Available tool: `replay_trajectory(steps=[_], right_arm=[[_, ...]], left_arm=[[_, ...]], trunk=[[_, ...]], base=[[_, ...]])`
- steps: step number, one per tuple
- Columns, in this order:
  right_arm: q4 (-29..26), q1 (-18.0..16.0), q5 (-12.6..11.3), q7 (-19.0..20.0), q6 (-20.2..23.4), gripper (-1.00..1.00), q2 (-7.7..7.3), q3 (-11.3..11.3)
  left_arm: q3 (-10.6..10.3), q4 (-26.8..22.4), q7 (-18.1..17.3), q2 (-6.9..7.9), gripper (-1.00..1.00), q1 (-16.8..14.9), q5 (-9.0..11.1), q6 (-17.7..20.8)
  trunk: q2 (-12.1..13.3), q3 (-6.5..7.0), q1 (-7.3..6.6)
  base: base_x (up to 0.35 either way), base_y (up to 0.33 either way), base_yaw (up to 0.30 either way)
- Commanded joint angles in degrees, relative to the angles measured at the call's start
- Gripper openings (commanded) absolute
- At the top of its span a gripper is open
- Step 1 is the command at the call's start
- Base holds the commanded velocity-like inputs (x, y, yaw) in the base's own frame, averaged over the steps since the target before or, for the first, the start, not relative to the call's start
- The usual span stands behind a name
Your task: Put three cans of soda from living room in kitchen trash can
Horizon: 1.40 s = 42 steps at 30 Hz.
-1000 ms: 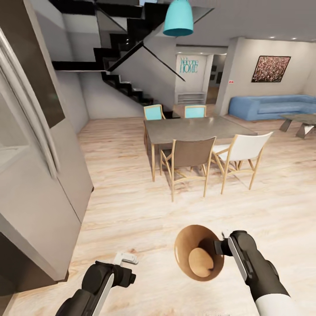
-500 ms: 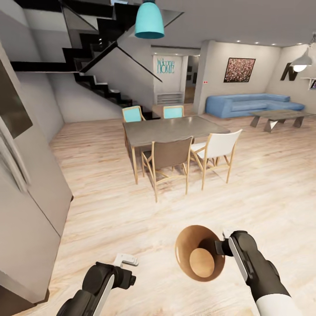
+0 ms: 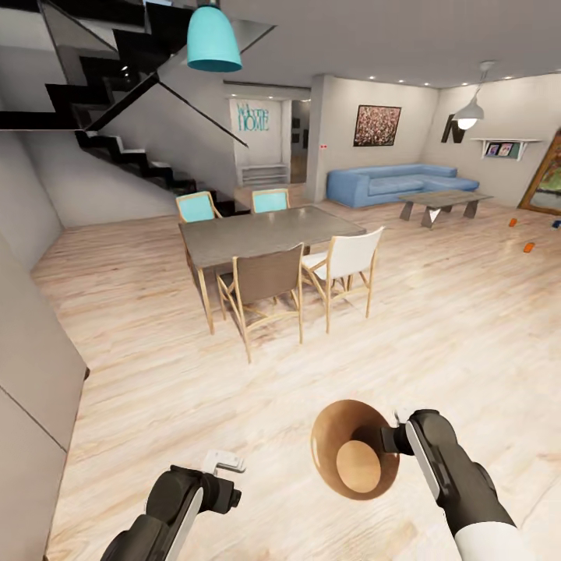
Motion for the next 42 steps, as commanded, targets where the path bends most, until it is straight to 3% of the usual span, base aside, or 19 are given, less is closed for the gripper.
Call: replay_trajectory(steps=[1,14,32,42], right_arm=[[0.0,0.0,-0.8,0.2,0.0,-1.00,0.00,0.0],[0.0,0.0,-0.8,0.2,0.0,-1.00,0.00,0.0],[0.1,0.0,-0.9,0.2,0.0,-1.00,0.08,0.0],[0.0,0.1,-0.7,0.2,0.0,-1.00,0.09,0.1]], left_arm=[[0.0,0.0,0.0,0.00,1.00,0.0,0.0,0.0],[-1.0,-0.1,0.0,0.00,1.00,0.0,0.0,0.0],[-1.2,-0.2,-0.2,0.03,1.00,0.0,0.3,0.0],[-1.6,-0.2,-0.7,0.25,1.00,0.1,0.3,-0.6]], trunk=[[0.4,0.19,-0.23],[5.6,2.52,-3.08],[5.6,2.41,-3.08],[5.6,2.39,-3.08]], base=[[0.000,0.000,-0.300],[0.000,0.000,-0.300],[0.000,0.000,-0.292],[0.181,0.000,-0.041]])
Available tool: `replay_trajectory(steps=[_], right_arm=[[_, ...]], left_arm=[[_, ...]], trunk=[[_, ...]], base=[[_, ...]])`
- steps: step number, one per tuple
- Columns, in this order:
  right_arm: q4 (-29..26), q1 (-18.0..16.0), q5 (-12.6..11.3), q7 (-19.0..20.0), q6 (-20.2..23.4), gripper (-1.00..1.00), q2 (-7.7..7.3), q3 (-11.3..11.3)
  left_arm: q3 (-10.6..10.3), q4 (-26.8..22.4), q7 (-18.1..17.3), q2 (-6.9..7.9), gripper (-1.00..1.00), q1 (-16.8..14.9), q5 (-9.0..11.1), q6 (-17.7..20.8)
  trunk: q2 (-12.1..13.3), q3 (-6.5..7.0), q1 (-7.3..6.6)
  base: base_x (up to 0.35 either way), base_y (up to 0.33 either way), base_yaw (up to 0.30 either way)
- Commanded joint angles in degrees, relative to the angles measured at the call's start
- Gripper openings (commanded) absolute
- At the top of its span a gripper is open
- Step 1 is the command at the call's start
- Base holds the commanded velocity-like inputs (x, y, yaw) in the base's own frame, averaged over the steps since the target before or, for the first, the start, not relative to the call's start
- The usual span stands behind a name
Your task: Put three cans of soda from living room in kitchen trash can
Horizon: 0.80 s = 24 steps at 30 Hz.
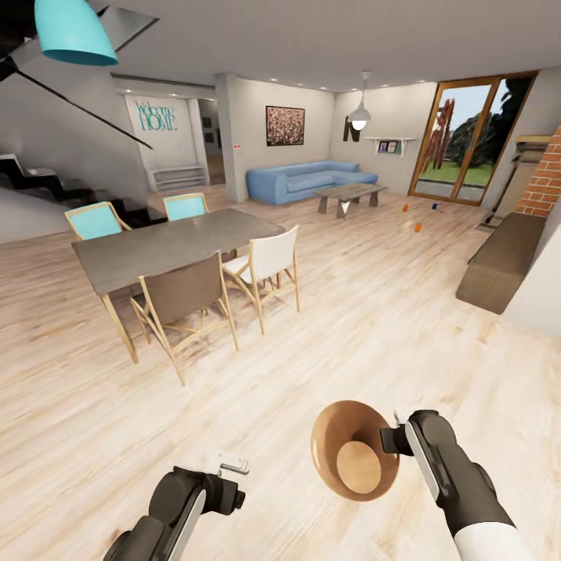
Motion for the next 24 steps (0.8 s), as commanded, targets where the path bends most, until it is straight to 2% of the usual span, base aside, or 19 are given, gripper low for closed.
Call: replay_trajectory(steps=[1,11,24], right_arm=[[0.0,0.0,-1.0,0.2,0.0,-1.00,0.01,0.0],[0.0,0.0,-1.3,0.2,0.0,-1.00,0.01,-0.1],[-0.1,-0.1,-1.7,0.6,0.0,-1.00,0.01,-0.2]], left_arm=[[0.0,0.0,0.0,0.00,1.00,0.0,0.0,0.0],[0.0,0.0,0.0,-0.03,1.00,0.0,0.0,0.0],[0.0,0.1,0.2,-0.08,1.00,0.0,0.0,0.0]], trunk=[[0.0,0.01,0.00],[0.0,0.04,0.00],[0.0,0.46,0.00]], base=[[0.329,0.000,-0.003],[0.331,0.000,-0.034],[0.156,0.000,-0.246]])
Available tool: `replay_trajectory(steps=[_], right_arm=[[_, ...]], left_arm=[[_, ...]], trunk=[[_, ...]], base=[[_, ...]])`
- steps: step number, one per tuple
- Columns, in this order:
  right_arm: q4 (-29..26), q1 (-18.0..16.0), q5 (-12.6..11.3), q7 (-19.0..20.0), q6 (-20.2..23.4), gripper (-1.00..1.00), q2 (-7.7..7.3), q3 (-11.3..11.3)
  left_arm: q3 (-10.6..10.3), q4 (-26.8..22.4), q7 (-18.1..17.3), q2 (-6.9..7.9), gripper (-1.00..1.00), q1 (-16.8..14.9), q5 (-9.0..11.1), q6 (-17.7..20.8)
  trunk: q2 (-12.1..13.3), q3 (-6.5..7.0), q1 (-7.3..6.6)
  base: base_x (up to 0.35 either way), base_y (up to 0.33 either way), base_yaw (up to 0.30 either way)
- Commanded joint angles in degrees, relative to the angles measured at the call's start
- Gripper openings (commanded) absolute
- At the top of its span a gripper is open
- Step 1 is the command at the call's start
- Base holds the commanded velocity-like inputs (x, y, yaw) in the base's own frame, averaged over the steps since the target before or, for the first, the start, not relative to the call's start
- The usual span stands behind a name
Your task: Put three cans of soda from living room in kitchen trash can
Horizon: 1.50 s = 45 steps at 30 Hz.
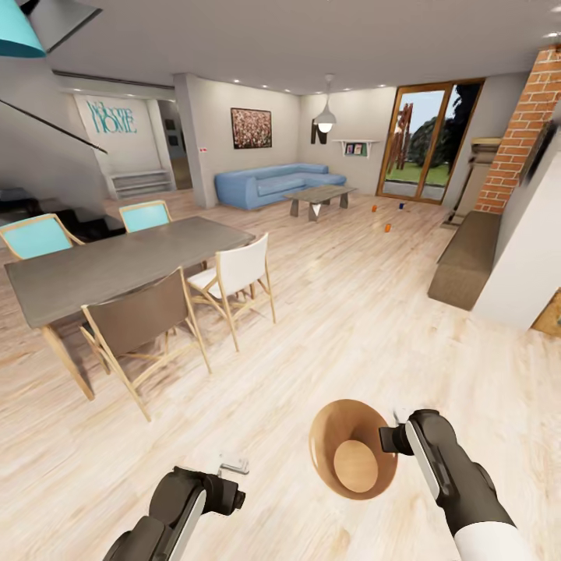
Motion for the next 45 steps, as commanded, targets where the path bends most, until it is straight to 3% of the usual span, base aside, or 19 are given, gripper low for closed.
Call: replay_trajectory(steps=[1,13,25,28,30,32,34,37,45], right_arm=[[0.0,0.0,-0.9,0.2,0.0,-1.00,0.01,0.0],[0.0,0.0,-0.6,0.2,0.0,-1.00,-0.08,0.0],[0.0,0.0,-0.6,0.2,0.0,-1.00,-0.53,0.0],[0.2,0.1,-0.8,0.5,0.0,-1.00,-1.87,-0.2],[0.5,0.2,-0.9,1.9,0.0,-1.00,-3.13,-1.7],[0.7,0.5,-0.8,6.4,0.0,-1.00,-4.78,-5.3],[0.9,0.6,-0.6,9.7,0.0,-1.00,-6.35,-7.3],[2.1,1.1,-0.5,11.7,0.0,-1.00,-8.00,-8.5],[9.4,1.6,-0.2,12.9,-7.0,-1.00,-9.54,-9.3]], left_arm=[[0.0,0.0,0.0,0.00,1.00,0.0,0.0,0.0],[0.0,0.0,0.0,0.00,1.00,0.0,-0.1,0.0],[0.0,0.1,0.0,0.00,1.00,0.0,-0.1,0.0],[0.0,0.1,0.0,0.00,1.00,0.0,-0.2,0.0],[0.0,0.1,0.0,0.00,1.00,0.0,-0.2,0.0],[0.1,0.7,0.0,-0.03,1.00,0.0,-0.1,0.0],[0.1,2.3,0.0,-0.10,1.00,-0.1,0.1,-0.1],[0.2,4.7,0.0,-0.15,1.00,-1.1,0.4,-0.1],[0.4,13.3,0.2,-0.78,1.00,-4.2,0.8,-0.5]], trunk=[[0.0,0.04,0.00],[0.0,0.20,0.00],[0.0,0.20,0.00],[0.0,0.20,0.00],[0.0,0.20,0.00],[0.0,0.20,0.00],[0.0,0.20,0.00],[0.0,0.20,0.00],[0.0,0.20,0.00]], base=[[0.113,0.000,-0.276],[0.112,0.000,-0.247],[0.112,0.000,-0.112],[0.136,0.002,-0.084],[0.185,0.044,-0.070],[0.249,0.112,-0.034],[0.280,0.144,-0.018],[0.278,0.142,-0.008],[0.123,0.039,-0.002]])
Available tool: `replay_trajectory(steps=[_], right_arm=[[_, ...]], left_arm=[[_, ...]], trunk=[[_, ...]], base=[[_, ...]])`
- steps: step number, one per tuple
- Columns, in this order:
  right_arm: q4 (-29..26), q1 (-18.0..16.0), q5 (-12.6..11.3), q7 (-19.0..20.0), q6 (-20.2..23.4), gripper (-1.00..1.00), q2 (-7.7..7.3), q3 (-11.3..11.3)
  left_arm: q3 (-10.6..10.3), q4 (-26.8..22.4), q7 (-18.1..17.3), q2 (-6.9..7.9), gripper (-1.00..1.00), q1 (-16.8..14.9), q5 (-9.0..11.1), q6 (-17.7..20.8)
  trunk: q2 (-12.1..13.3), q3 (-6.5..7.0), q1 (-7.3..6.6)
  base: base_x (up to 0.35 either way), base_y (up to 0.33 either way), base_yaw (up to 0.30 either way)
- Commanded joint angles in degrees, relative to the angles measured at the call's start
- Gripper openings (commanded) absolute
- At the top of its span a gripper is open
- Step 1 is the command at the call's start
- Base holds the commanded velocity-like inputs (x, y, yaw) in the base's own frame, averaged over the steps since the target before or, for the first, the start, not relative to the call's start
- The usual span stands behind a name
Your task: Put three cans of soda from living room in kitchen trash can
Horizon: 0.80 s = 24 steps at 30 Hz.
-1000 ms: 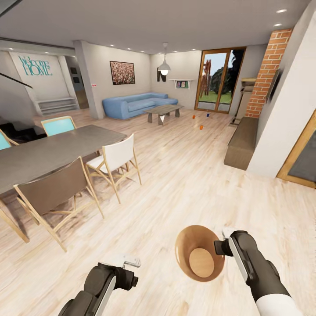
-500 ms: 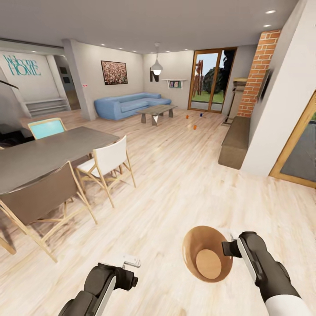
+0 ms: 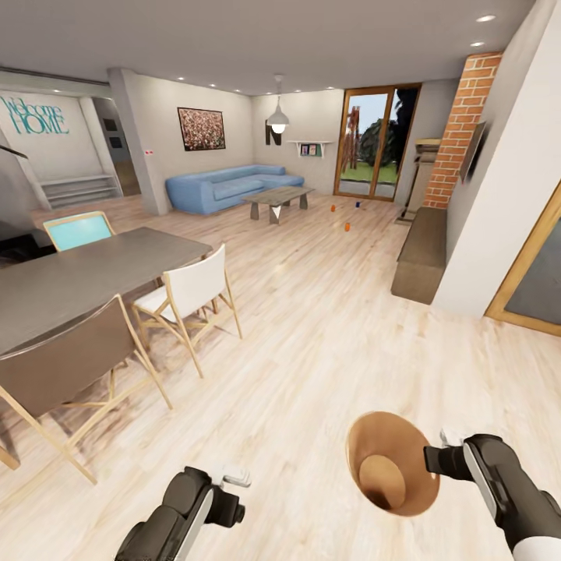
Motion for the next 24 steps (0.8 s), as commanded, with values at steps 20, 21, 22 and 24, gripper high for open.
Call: replay_trajectory(steps=[20,21,22,24], right_arm=[[14.8,1.0,0.9,-0.4,-11.2,-1.00,-1.17,-0.4],[15.1,1.0,0.9,-0.4,-11.5,-1.00,-1.21,-0.4],[15.5,1.0,0.9,-0.4,-11.9,-1.00,-1.24,-0.5],[16.6,1.0,0.9,-0.4,-13.2,-1.00,-1.28,-0.5]], left_arm=[[0.8,12.4,0.7,-1.55,1.00,-2.8,0.1,-6.2],[0.8,12.9,0.7,-1.61,1.00,-2.9,0.1,-6.4],[0.8,13.3,0.7,-1.66,1.00,-2.9,0.2,-6.5],[0.8,14.3,0.7,-1.76,1.00,-2.9,0.2,-6.9]], trunk=[[0.0,0.10,0.00],[0.0,0.13,0.00],[0.0,0.15,0.00],[0.0,0.17,0.00]], base=[[0.004,0.001,-0.029],[0.000,0.000,-0.120],[0.000,0.000,-0.096],[0.000,0.000,-0.055]])
